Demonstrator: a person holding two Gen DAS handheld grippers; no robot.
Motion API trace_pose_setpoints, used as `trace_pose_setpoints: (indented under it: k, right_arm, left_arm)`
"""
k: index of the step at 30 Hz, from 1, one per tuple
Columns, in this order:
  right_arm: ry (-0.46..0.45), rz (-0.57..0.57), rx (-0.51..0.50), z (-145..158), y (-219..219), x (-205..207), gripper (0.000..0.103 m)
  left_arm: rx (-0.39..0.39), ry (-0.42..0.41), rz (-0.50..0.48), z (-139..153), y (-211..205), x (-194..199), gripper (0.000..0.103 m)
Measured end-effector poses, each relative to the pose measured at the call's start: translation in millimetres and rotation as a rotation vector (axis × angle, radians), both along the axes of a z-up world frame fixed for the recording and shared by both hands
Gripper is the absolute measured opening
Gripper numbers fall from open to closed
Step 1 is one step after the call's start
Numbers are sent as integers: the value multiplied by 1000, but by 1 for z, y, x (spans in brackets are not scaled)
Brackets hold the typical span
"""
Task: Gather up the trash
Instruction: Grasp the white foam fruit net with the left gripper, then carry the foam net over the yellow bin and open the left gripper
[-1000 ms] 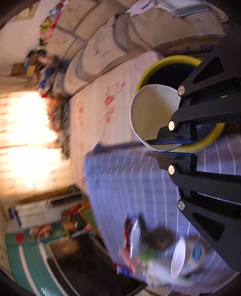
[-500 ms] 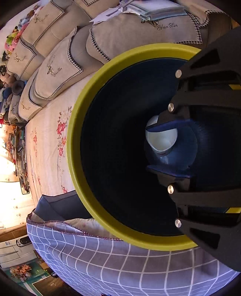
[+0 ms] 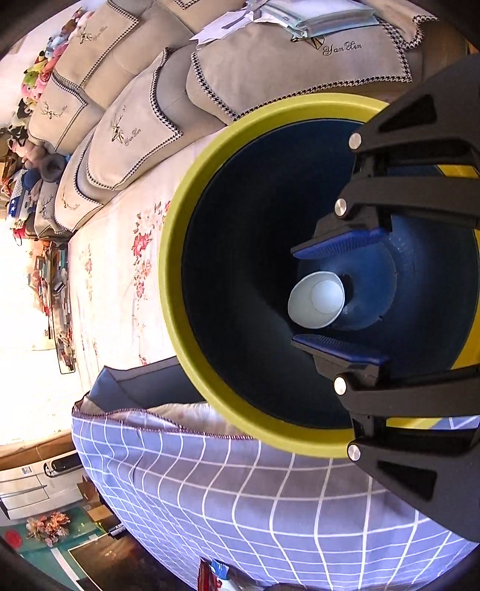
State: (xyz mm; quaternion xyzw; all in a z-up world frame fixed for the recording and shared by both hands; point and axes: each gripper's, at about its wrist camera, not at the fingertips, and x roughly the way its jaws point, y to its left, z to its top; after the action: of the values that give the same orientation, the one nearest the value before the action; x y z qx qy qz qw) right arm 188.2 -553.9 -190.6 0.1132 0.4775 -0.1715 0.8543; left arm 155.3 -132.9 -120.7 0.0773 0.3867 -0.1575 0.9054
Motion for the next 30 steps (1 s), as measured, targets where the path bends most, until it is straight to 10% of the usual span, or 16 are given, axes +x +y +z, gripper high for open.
trace_pose_setpoints:
  k: [9,20,30]
  right_arm:
    - [-20,23,-8,8,9,-1,43]
    - [-116,15,-13,39,11,-31,43]
    - [-186,-76,-65,65,-6,-93,45]
  left_arm:
    - [-60,21,-26,6,7,-2,27]
    - [-58,-108,-67,66,-2,-30,26]
    - [-103,-77,-374,82,-136,-30,26]
